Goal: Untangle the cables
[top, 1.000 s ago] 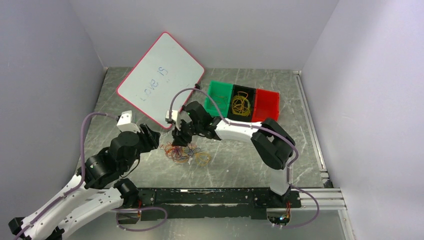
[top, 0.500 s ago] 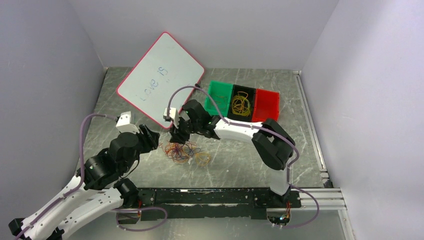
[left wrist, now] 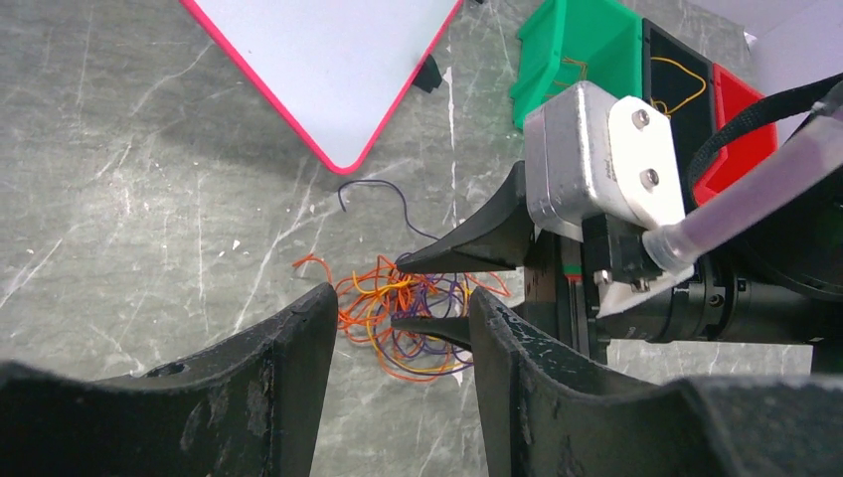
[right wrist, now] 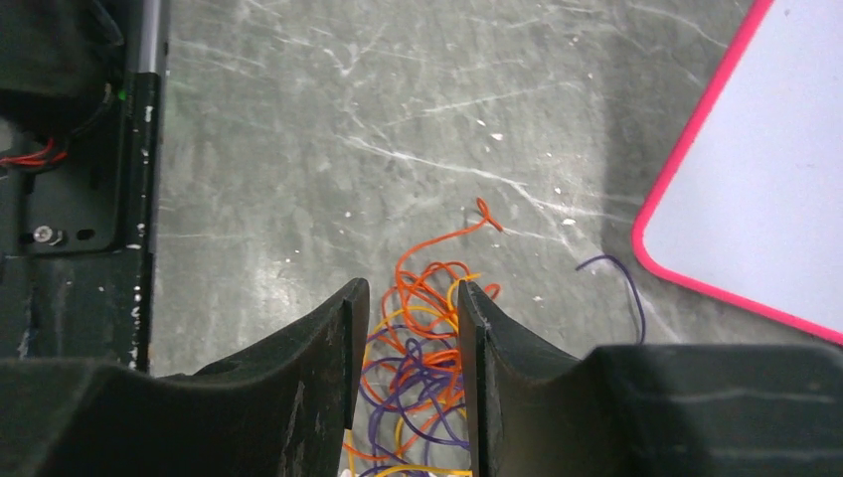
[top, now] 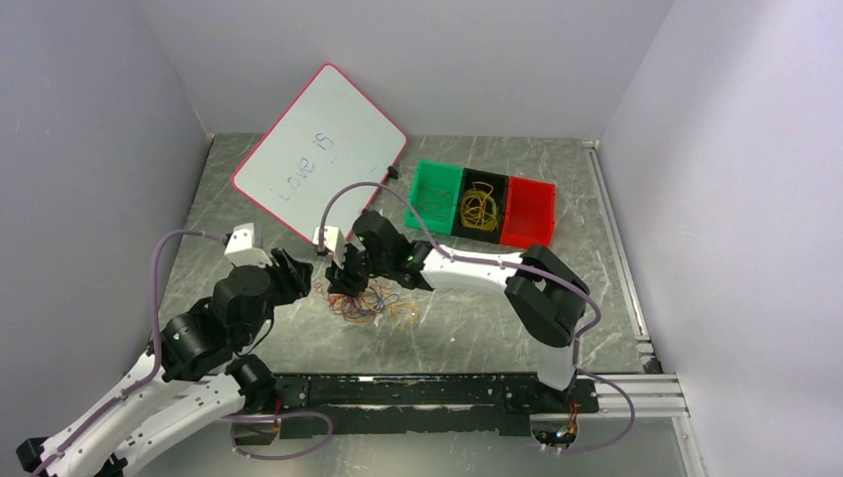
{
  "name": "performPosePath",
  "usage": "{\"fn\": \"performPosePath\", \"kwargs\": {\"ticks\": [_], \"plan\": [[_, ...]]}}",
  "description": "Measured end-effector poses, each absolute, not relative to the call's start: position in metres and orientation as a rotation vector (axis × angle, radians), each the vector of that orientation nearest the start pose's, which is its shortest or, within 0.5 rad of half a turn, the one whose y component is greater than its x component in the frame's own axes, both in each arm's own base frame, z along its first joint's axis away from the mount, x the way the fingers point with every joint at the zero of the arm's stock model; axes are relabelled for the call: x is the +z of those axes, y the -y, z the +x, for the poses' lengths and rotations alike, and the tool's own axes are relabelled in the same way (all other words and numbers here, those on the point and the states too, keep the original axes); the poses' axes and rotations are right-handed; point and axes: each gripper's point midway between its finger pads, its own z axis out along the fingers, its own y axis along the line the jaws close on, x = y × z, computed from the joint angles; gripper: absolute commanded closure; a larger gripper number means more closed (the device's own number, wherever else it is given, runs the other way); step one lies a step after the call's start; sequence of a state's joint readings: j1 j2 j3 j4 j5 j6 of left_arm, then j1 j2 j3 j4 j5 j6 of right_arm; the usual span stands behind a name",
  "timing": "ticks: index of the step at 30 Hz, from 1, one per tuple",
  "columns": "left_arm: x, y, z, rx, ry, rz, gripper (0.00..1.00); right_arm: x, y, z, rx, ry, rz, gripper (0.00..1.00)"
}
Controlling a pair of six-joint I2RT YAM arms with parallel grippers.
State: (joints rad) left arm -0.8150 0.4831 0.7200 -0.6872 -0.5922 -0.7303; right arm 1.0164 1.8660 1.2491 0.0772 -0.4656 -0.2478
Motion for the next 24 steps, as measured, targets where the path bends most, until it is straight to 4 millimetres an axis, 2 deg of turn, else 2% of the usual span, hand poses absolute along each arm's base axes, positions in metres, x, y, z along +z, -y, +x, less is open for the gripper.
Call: {"fn": "performPosePath", "kwargs": {"ticks": [11,12,15,19,24], "plan": [[0.223,0.095,0.194,-0.42,-1.934,-0.299,0.44,0.091,-0.466,0.227,0.824,-1.667,-1.493,0.62],[0.223,0.095,0.194,-0.42,-1.934,-0.299,0.43,0.09,-0.466,0.228,0.819,-1.672,-1.493,0.66],[0.223,0.094,0.194,-0.42,-1.934,-0.299,0.43,0.088,-0.464,0.229,0.805,-1.68,-1.493,0.87],[0.223,0.094,0.194,-0.42,-1.933,-0.299,0.43,0.088,-0.464,0.23,0.806,-1.688,-1.483,0.99],[0.223,0.095,0.194,-0.421,-1.933,-0.3,0.43,0.093,-0.467,0.233,0.807,-1.688,-1.452,1.0]]}}
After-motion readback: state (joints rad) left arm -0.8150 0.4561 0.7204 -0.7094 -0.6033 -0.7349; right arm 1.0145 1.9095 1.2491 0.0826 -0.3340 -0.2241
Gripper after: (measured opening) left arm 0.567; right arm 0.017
